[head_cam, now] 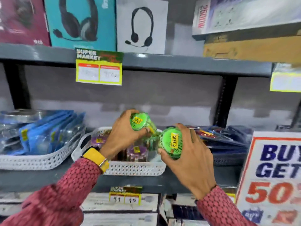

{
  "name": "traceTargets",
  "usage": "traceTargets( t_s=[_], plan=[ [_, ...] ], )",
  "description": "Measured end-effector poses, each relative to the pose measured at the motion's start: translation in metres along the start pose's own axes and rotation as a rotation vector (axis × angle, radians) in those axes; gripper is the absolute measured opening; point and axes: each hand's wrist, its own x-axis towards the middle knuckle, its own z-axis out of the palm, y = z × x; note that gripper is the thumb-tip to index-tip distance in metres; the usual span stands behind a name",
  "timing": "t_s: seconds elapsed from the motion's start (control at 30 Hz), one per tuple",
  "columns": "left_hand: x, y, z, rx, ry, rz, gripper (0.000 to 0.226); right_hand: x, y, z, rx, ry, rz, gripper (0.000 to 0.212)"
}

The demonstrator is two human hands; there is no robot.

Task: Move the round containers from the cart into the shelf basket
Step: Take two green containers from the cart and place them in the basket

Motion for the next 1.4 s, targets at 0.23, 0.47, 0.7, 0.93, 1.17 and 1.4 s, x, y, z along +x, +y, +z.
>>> traceTargets(
  t_s=[0.23,0.47,0.7,0.93,1.17,1.4],
  plan=[
    [0.029,-0.033,0.045,-0.126,-0.127,-0.197,0.075,0.014,0.023,0.020,0.047,-0.027,0.001,0.080],
    [0.035,-0.055,0.045,-0.171,-0.222,-0.278,0.062,0.029,0.027,0.047,0.113,-0.071,-0.022,0.081],
    [0.043,-0.054,0.038,0.142,-0.400,-0.222,0.063,0.039,0.025,0.075,0.131,-0.197,-0.022,0.093],
    [0.041,-0.056,0.042,0.329,-0.573,-0.151,0.076,0.040,0.025,0.096,0.077,-0.408,-0.007,0.107],
    [0.036,-0.062,0.030,0.215,-0.647,-0.167,0.070,0.036,0.024,0.105,0.017,-0.504,-0.013,0.099],
    [0.015,-0.053,0.021,0.252,-0.459,-0.018,0.046,0.051,0.013,0.093,0.012,-0.349,-0.036,0.071]
  ],
)
